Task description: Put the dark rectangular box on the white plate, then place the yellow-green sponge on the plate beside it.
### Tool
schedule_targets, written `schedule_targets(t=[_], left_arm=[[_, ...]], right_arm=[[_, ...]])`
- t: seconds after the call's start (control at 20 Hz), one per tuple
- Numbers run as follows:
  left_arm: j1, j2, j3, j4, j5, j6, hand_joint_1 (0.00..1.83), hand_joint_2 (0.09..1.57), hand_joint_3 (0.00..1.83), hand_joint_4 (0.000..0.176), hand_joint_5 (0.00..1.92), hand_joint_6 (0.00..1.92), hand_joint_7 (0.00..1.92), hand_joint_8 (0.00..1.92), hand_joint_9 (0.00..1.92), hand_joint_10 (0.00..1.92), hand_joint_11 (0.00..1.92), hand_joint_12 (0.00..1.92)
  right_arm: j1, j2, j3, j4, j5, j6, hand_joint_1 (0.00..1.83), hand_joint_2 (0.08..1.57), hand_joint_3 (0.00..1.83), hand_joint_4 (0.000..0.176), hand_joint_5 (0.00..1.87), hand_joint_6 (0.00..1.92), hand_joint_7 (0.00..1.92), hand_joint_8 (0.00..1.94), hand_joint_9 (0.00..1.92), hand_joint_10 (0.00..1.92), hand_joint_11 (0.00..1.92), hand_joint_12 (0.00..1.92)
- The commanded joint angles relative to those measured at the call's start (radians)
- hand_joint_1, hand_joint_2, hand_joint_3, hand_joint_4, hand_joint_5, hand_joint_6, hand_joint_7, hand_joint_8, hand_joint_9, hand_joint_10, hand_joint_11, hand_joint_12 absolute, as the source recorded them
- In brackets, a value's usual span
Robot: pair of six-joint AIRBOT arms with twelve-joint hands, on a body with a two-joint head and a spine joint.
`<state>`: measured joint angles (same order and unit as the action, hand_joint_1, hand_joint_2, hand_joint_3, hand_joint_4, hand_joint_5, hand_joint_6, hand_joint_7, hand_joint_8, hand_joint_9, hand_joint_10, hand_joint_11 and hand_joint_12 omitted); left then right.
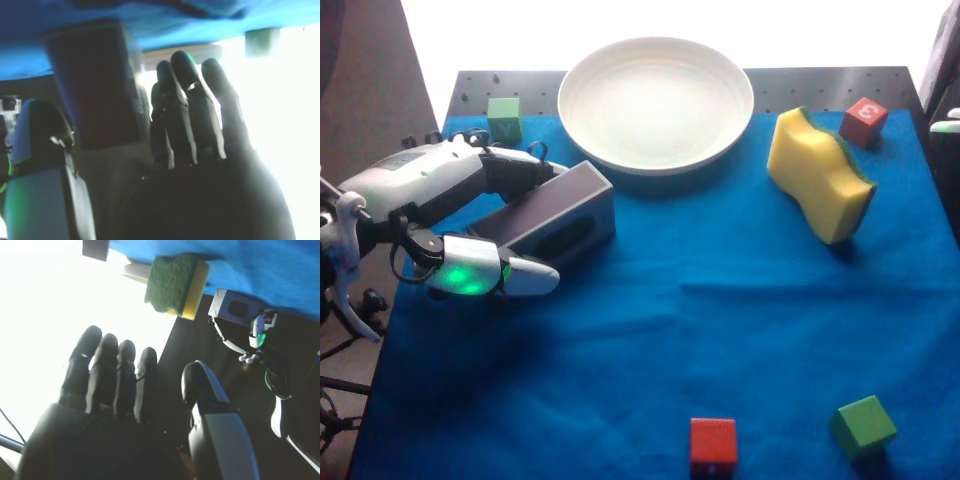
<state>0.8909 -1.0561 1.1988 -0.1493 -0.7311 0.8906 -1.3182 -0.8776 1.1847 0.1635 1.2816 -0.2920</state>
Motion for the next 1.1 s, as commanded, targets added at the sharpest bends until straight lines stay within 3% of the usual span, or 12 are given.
schedule_targets(t=[0.0, 0.05, 0.1, 0.2, 0.3, 0.35, 0.55, 0.65, 0.85, 0.9, 0.95, 1.05], left_arm=[[-0.014, -0.004, 0.007, -0.002, -0.117, -0.008, 1.05, 1.02, 0.0, 0.0, 0.75, 0.04, 0.62, 0.77, 0.44, 1.36, 0.24, 1.79], [-0.018, -0.002, 0.008, -0.001, -0.119, -0.008, 1.16, 1.17, 0.0, 0.0, 0.73, 0.98, 0.83, 1.2, 0.59, 1.46, 0.44, 1.89], [-0.028, 0.003, 0.007, 0.008, -0.122, -0.008, 1.21, 1.17, 0.0, 0.0, 0.8, 1.07, 0.9, 1.28, 0.78, 1.54, 0.69, 1.92], [-0.058, 0.023, -0.002, 0.041, -0.129, -0.008, 1.37, 1.15, 0.0, 0.0, 0.79, 1.18, 0.93, 1.06, 0.9, 1.32, 0.81, 1.57], [-0.087, 0.042, -0.012, 0.073, -0.14, -0.008, 1.38, 1.13, 0.0, 0.0, 0.81, 1.09, 0.99, 0.96, 0.96, 1.25, 0.91, 1.41], [-0.118, 0.053, -0.015, 0.098, -0.144, -0.009, 1.39, 1.09, 0.0, 0.0, 0.9, 0.9, 1.07, 0.86, 1.04, 1.19, 0.94, 1.46], [-0.23, 0.059, -0.001, 0.179, -0.114, -0.01, 1.39, 1.09, 0.0, 0.0, 0.91, 0.97, 1.1, 0.78, 0.97, 1.16, 0.8, 1.36], [-0.311, 0.038, 0.031, 0.23, -0.057, -0.013, 1.39, 1.08, 0.0, 0.0, 0.91, 1.0, 1.11, 0.74, 1.02, 1.08, 0.87, 1.27], [-0.473, -0.085, 0.176, 0.293, 0.121, -0.015, 1.38, 1.08, 0.0, 0.0, 0.91, 1.08, 1.12, 0.72, 1.02, 1.03, 0.79, 1.33], [-0.499, -0.126, 0.225, 0.289, 0.155, -0.015, 1.38, 1.07, 0.0, 0.0, 0.94, 1.08, 1.17, 0.67, 1.03, 0.97, 0.59, 1.29], [-0.511, -0.157, 0.262, 0.279, 0.172, -0.015, 1.38, 1.06, 0.0, 0.0, 0.94, 1.08, 1.17, 0.66, 1.04, 0.95, 0.62, 1.28], [-0.524, -0.214, 0.329, 0.252, 0.204, -0.015, 1.39, 1.04, 0.0, 0.0, 0.98, 0.98, 1.19, 0.59, 1.13, 0.89, 0.9, 1.25]], right_arm=[[0.012, -0.001, 0.008, 0.028, 0.122, 0.007, 0.72, 1.36, 0.01, 0.033, 0.49, 0.0, 0.37, 0.0, 0.32, 0.0, 0.0, 0.83], [0.012, -0.002, 0.008, 0.028, 0.12, 0.007, 0.72, 1.36, 0.01, 0.035, 0.5, 0.0, 0.37, 0.0, 0.32, 0.0, 0.0, 0.83], [0.012, -0.002, 0.009, 0.028, 0.118, 0.007, 0.72, 1.36, 0.01, 0.035, 0.5, 0.0, 0.37, 0.0, 0.32, 0.0, 0.0, 0.83], [0.012, -0.004, 0.009, 0.028, 0.115, 0.007, 0.69, 1.37, 0.01, 0.032, 0.49, 0.0, 0.37, 0.0, 0.32, 0.0, 0.0, 0.82], [0.012, -0.006, 0.009, 0.028, 0.113, 0.007, 0.69, 1.37, 0.0, 0.018, 0.5, 0.0, 0.38, 0.0, 0.32, 0.0, 0.0, 0.82], [0.012, -0.008, 0.009, 0.028, 0.111, 0.007, 0.67, 1.38, 0.0, 0.022, 0.5, 0.0, 0.38, 0.0, 0.32, 0.0, 0.0, 0.8], [0.012, -0.011, 0.011, 0.028, 0.109, 0.007, 0.68, 1.39, 0.0, 0.019, 0.5, 0.0, 0.4, 0.0, 0.33, 0.0, 0.0, 0.82], [0.012, -0.013, 0.013, 0.028, 0.109, 0.007, 0.68, 1.39, 0.0, 0.021, 0.5, 0.0, 0.39, 0.0, 0.33, 0.0, 0.0, 0.83], [0.012, -0.023, 0.013, 0.028, 0.109, 0.008, 0.72, 1.38, 0.0, 0.008, 0.49, 0.0, 0.41, 0.0, 0.37, 0.0, 0.05, 0.82], [0.012, -0.026, 0.015, 0.028, 0.108, 0.009, 0.69, 1.37, 0.0, 0.019, 0.49, 0.0, 0.41, 0.0, 0.37, 0.0, 0.04, 0.86], [0.012, -0.027, 0.016, 0.028, 0.108, 0.009, 0.67, 1.35, 0.0, 0.005, 0.49, 0.0, 0.41, 0.0, 0.39, 0.0, 0.08, 0.86], [0.012, -0.032, 0.021, 0.028, 0.108, 0.01, 0.73, 1.35, 0.0, 0.007, 0.49, 0.0, 0.41, 0.0, 0.39, 0.0, 0.08, 0.85]])
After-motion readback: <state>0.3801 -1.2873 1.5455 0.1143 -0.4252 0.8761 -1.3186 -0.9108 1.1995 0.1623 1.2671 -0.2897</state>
